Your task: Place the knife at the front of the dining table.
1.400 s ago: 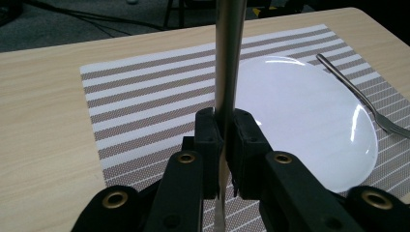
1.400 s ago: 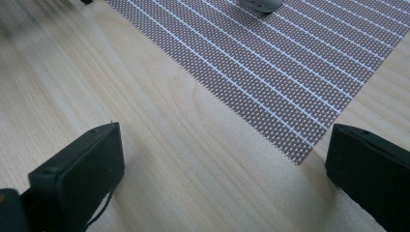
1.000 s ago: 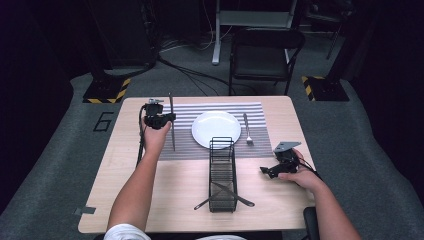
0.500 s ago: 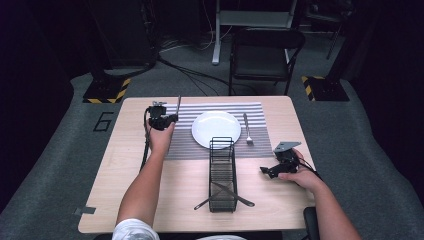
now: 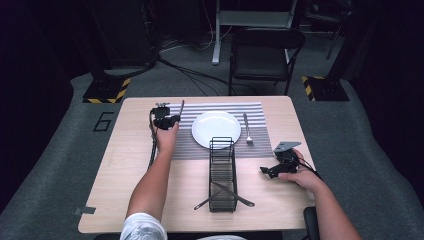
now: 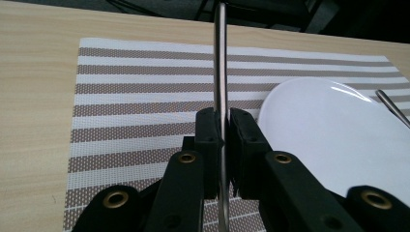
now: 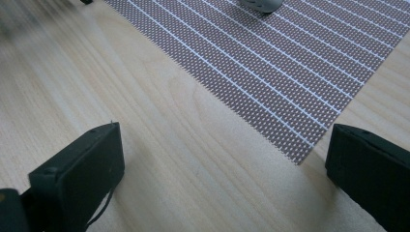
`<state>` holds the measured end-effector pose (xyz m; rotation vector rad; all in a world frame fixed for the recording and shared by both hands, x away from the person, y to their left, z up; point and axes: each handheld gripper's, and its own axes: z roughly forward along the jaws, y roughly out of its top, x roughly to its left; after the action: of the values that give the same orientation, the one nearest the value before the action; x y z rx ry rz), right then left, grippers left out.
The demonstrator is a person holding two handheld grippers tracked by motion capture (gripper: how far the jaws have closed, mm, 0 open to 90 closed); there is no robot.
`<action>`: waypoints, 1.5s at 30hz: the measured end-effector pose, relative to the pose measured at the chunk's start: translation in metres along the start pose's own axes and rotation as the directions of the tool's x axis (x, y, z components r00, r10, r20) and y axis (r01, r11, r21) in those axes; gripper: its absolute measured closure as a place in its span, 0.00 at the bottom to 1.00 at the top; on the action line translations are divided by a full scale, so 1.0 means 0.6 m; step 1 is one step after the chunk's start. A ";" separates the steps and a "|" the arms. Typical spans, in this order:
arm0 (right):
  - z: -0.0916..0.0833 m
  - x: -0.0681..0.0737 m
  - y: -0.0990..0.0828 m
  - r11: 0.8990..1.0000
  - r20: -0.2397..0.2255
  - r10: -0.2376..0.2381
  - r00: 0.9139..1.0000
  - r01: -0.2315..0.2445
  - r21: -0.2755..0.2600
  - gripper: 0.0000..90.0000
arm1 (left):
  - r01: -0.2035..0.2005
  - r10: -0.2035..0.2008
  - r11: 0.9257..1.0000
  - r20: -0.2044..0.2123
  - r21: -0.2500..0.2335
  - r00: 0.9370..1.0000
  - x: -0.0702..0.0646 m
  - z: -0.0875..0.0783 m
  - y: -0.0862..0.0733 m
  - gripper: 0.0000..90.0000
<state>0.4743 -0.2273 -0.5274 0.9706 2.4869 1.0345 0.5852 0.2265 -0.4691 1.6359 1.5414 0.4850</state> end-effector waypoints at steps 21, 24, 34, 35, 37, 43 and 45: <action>0.000 0.000 0.000 1.000 -0.002 0.000 1.000 0.000 0.000 0.00 | 0.131 -0.133 0.991 -0.083 -0.029 0.988 0.009 0.040 -0.024 0.92; 0.000 0.000 0.000 1.000 -0.002 0.000 1.000 0.000 -0.001 0.00 | 0.147 -0.148 0.989 -0.089 -0.018 0.985 0.009 0.046 -0.028 0.92; 0.000 0.000 0.000 1.000 -0.002 0.000 1.000 0.000 0.000 0.00 | 0.149 -0.148 0.989 -0.089 0.003 0.985 0.006 0.072 -0.040 0.92; 0.000 0.000 0.000 1.000 -0.002 0.000 1.000 0.000 -0.001 0.00 | 0.152 -0.151 0.988 -0.088 -0.001 0.985 0.006 0.074 -0.041 0.92; 0.000 0.000 0.000 1.000 -0.002 0.000 1.000 0.000 -0.001 0.00 | 0.155 -0.155 0.988 -0.086 -0.003 0.984 0.008 0.076 -0.041 0.92; 0.000 0.000 0.000 1.000 -0.002 0.000 1.000 0.000 0.000 0.00 | 0.164 -0.164 0.986 -0.085 -0.007 0.983 0.012 0.080 -0.043 0.92; 0.000 0.000 0.000 1.000 -0.002 0.000 1.000 0.000 -0.001 0.00 | 0.161 -0.161 0.987 -0.088 -0.005 0.983 0.012 0.081 -0.044 0.92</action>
<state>0.4745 -0.2273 -0.5276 0.9693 2.4884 1.0369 0.6061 0.2169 -0.5198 1.4938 1.7244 0.4733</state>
